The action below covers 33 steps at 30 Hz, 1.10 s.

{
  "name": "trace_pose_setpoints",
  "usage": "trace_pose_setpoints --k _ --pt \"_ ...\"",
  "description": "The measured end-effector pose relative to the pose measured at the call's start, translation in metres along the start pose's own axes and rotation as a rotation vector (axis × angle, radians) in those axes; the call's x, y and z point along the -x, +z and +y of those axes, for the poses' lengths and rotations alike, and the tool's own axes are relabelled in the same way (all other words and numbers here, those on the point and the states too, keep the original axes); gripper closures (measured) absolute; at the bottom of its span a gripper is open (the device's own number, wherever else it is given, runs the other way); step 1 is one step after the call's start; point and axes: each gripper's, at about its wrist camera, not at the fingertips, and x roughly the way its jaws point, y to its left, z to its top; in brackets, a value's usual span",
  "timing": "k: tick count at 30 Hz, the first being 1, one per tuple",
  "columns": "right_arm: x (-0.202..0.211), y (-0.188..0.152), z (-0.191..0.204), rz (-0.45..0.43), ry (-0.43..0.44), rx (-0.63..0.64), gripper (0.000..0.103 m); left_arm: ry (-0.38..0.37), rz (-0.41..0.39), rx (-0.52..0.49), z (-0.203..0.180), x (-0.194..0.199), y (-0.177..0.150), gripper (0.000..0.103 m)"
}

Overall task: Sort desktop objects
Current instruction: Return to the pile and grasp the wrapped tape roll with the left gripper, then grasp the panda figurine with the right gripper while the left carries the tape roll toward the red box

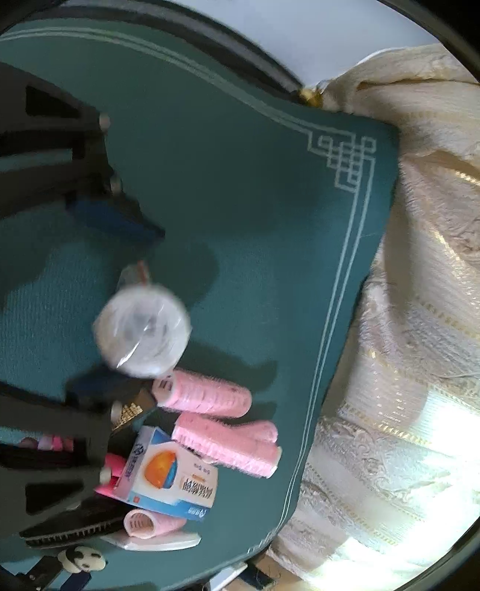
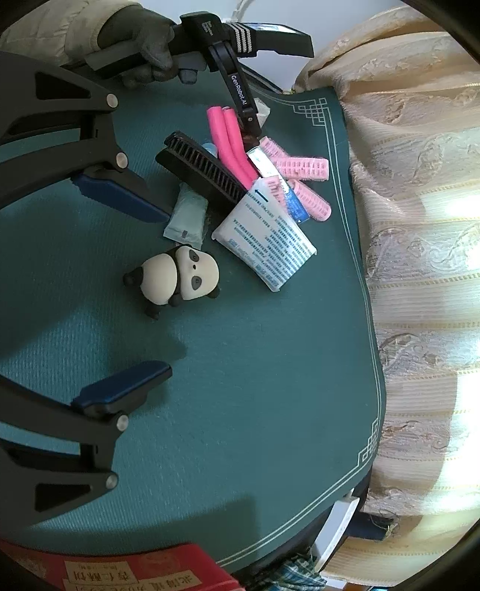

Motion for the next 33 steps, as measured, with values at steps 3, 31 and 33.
trace_pose_setpoints --k 3,31,33 --pt "0.0 -0.001 0.001 0.0 -0.007 0.004 0.023 -0.029 -0.018 0.015 0.002 0.003 0.0 0.057" --pt "-0.016 0.006 0.011 0.007 -0.08 0.093 0.064 -0.106 -0.089 -0.051 -0.01 0.039 -0.009 0.064" --pt "-0.015 0.005 0.009 0.005 -0.074 0.08 0.064 -0.111 -0.087 -0.063 -0.014 0.04 -0.011 0.064"
